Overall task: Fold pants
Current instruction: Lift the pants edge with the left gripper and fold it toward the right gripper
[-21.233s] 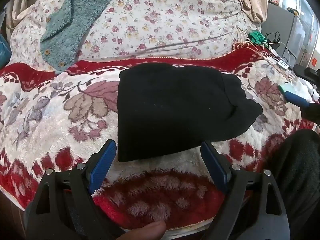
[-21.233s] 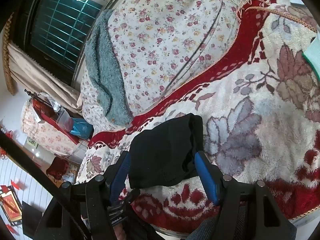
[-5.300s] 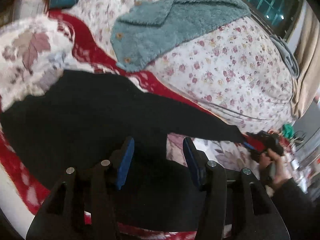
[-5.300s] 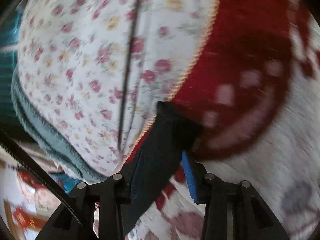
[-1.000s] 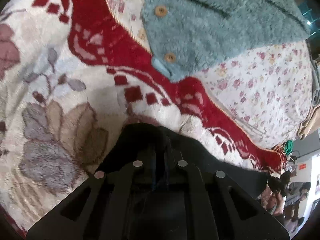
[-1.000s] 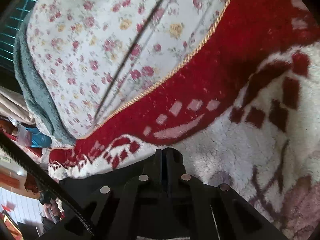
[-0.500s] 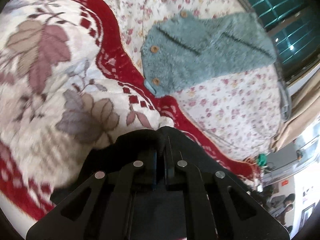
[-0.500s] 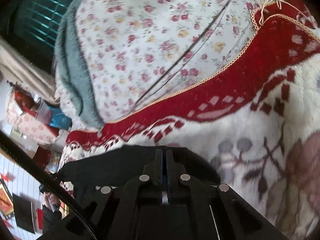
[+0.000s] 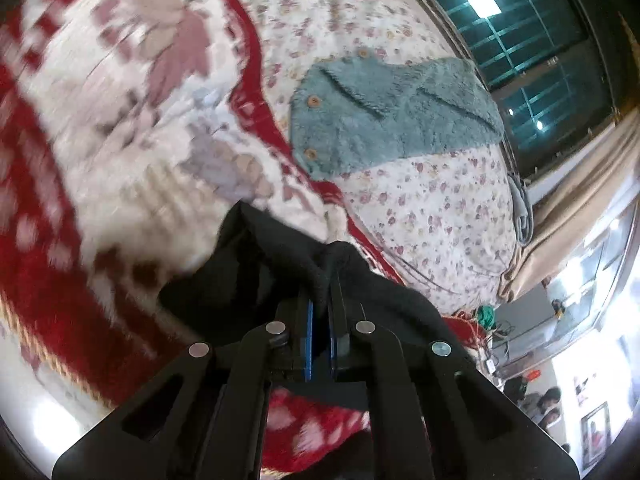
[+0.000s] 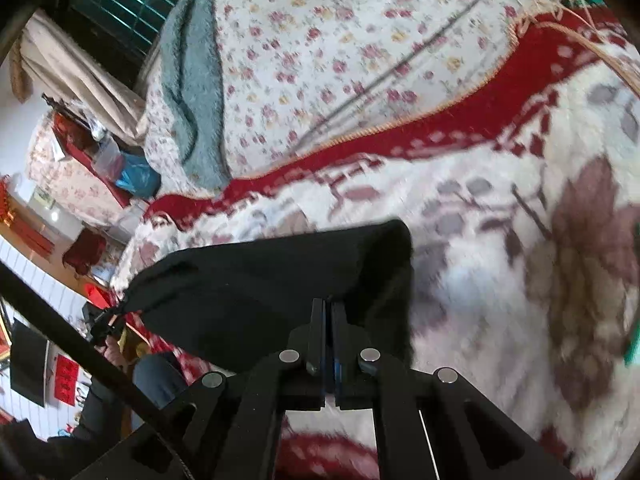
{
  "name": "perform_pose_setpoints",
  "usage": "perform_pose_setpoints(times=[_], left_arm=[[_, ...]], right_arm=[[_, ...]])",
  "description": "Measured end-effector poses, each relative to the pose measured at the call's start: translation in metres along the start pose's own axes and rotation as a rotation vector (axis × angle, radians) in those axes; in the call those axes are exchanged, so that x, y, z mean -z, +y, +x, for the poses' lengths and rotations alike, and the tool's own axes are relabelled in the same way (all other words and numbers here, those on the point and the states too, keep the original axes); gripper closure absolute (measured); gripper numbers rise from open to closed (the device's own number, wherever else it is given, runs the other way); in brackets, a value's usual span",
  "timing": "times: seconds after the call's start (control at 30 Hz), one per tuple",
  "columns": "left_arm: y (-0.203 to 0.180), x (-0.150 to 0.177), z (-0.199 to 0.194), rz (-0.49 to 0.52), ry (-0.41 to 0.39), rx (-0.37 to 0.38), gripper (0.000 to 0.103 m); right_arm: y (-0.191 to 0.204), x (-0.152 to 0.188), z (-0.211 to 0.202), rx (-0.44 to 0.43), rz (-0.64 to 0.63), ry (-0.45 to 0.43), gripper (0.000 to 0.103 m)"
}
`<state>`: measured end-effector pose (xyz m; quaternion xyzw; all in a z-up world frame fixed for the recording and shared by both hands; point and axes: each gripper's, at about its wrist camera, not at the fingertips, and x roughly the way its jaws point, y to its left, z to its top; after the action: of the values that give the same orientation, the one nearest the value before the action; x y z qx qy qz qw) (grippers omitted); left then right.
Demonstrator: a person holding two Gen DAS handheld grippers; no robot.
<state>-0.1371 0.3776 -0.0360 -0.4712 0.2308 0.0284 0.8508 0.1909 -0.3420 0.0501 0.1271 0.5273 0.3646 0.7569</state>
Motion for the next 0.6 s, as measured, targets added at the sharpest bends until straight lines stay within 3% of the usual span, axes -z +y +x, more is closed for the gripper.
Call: perform_pose_setpoints(times=[0.17, 0.3, 0.43, 0.5, 0.6], left_arm=[[0.032, 0.014, 0.007, -0.093, 0.009, -0.018, 0.096], [0.034, 0.011, -0.002, -0.12, -0.024, 0.051, 0.093], [-0.005, -0.01, 0.004, 0.043, -0.009, 0.024, 0.096], [-0.026, -0.019, 0.001, 0.113, -0.011, 0.063, 0.098], [-0.072, -0.016, -0.017, 0.317, 0.01, 0.207, 0.098]], right_arm=[[-0.023, 0.018, 0.006, 0.061, 0.03, 0.063, 0.101], [-0.045, 0.028, 0.006, 0.099, 0.081, 0.072, 0.102], [-0.053, 0.034, 0.005, 0.097, 0.093, 0.088, 0.102], [-0.049, 0.035, 0.007, 0.111, 0.081, 0.087, 0.102], [-0.039, 0.032, 0.005, 0.12, 0.074, 0.072, 0.102]])
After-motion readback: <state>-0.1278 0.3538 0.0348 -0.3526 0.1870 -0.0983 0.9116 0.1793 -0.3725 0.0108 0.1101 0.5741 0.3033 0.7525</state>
